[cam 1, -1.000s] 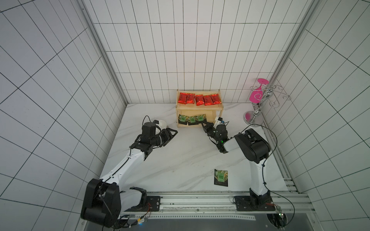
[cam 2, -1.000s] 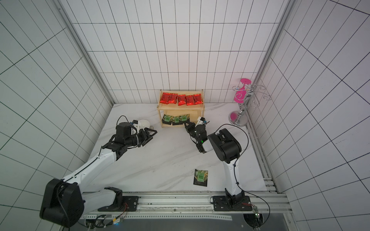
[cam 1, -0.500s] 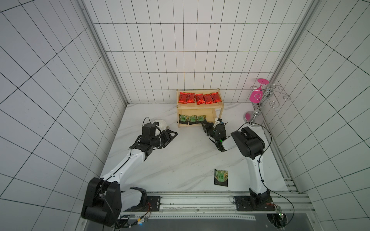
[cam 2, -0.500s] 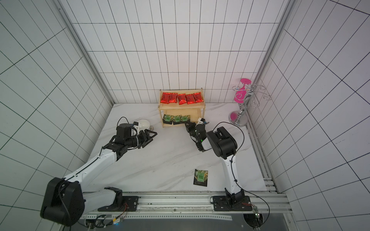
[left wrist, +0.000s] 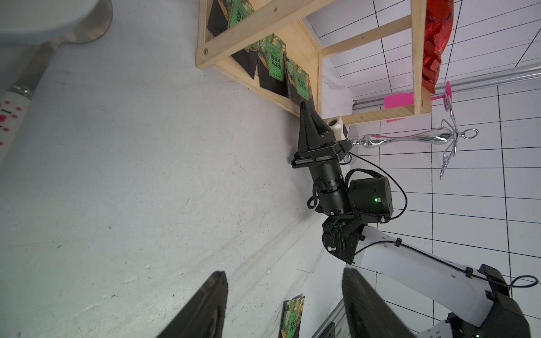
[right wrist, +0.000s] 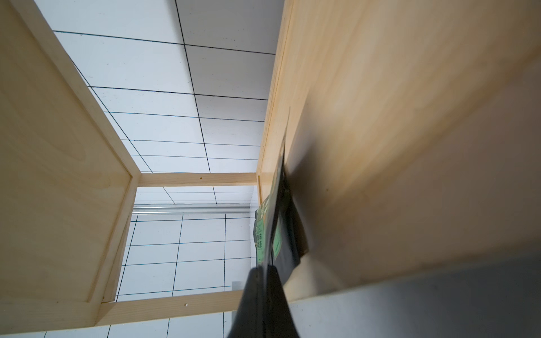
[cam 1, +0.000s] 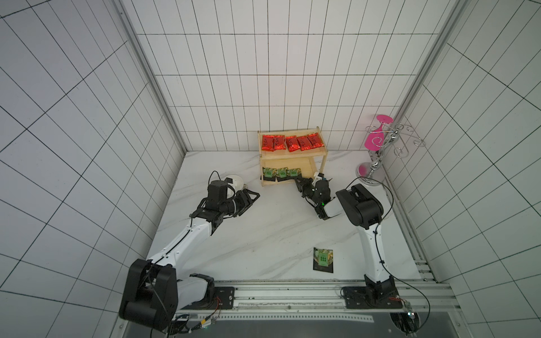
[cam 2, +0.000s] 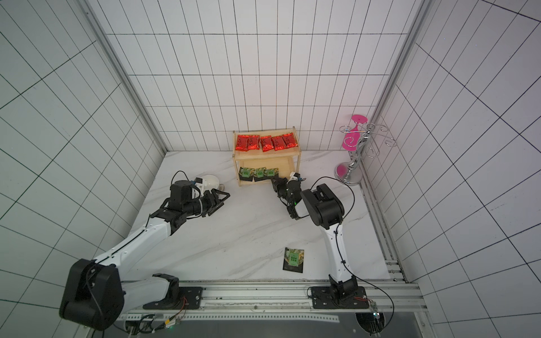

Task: Place the tea bags on the shelf by color
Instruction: Place the tea bag on the shelf.

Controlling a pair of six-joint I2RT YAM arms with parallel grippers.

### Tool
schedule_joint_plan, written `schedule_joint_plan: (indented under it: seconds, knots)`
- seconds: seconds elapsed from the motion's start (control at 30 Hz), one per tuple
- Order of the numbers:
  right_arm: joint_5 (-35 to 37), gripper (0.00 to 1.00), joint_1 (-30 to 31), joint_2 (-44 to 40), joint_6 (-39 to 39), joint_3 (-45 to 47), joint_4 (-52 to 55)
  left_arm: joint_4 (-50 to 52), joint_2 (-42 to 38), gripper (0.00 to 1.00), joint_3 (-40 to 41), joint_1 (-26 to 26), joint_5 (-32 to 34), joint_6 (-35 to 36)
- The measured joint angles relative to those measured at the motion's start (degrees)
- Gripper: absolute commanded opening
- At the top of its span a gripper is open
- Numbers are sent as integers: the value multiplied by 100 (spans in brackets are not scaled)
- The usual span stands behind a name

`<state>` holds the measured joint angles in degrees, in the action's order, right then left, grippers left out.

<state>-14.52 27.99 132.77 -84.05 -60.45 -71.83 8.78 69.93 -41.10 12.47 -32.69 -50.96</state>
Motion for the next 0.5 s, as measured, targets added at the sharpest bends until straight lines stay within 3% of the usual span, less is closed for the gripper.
schedule_joint_plan:
  seconds: [0.5]
  knots:
    - [-92,11,-46,-122,-249,-179,929,2,11,65,4,-20,-17,0]
